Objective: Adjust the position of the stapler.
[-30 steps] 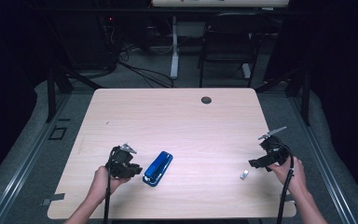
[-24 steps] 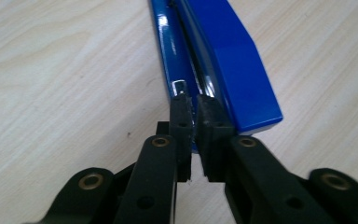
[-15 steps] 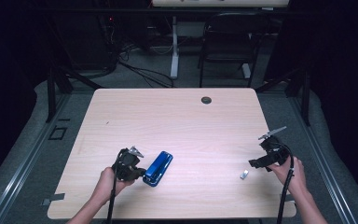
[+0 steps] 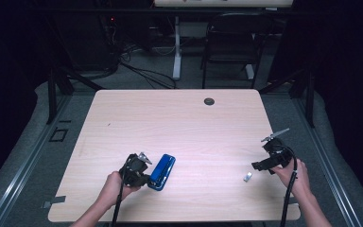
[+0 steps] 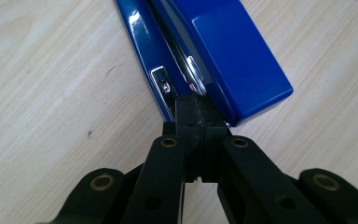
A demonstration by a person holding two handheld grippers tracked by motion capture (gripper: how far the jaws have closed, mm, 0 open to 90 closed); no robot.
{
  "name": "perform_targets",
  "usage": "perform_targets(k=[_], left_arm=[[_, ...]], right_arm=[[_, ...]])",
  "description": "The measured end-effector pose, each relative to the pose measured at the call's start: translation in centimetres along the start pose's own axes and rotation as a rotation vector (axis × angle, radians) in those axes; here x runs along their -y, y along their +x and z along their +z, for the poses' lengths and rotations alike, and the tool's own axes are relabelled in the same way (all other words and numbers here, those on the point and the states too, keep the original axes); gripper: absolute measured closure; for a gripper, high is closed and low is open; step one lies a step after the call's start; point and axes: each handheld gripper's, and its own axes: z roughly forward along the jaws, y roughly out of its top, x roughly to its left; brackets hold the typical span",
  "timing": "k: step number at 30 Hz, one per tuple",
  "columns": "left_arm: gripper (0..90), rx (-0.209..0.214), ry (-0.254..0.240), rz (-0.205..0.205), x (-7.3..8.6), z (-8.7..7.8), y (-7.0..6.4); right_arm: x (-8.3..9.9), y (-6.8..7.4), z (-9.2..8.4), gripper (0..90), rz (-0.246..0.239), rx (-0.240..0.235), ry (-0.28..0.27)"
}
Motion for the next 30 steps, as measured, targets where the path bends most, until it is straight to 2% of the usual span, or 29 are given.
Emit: perform_targets(k=[1,2,3,7,9,11,20,24,25,30], left_arm=[[89.7,0.023,-0.005,0.003,-0.2,0.2,-0.2],[89.7,0.023,-0.005,0.003,-0.2,0.2,-0.2],[89.7,0.043,-0.011,0.003,-0.4,0.3,-0.5],[89.5,0.057,-0.016,0.018,-0.7,0.6,-1.3],[89.5,0.066,-0.021,0.023,-0.9,0.8,-1.7],[89.3,0.079,-0.022,0.026,-1.0,0.9,-1.9],[89.0,0.117,-0.047,0.001,-1.3,1.4,-2.3],[89.3,0.133,-0.064,0.015,-1.8,1.9,-3.0],[89.3,0.132,-0.066,0.023,-2.0,2.0,-3.3],[89.5,0.122,-0.085,0.065,-2.7,2.6,-4.4]], right_arm=[[0.0,0.0,0.0,10.2,-0.001,0.0,0.001],[0.0,0.0,0.0,10.2,-0.001,0.0,0.001],[0.0,0.0,0.0,10.2,0.0,0.0,0.001],[-0.1,0.0,-0.1,10.3,-0.008,0.005,0.009],[0.0,0.1,0.1,10.4,0.006,0.005,-0.007],[-0.1,0.1,-0.1,10.6,-0.011,0.005,0.014],[-0.1,0.2,-0.1,10.8,-0.005,-0.005,0.004],[-0.3,0.5,-0.2,10.0,0.001,0.0,-0.01],[-0.4,0.7,-0.2,10.0,0.007,-0.012,-0.022],[-0.8,1.3,-0.3,10.4,-0.016,-0.022,-0.012]])
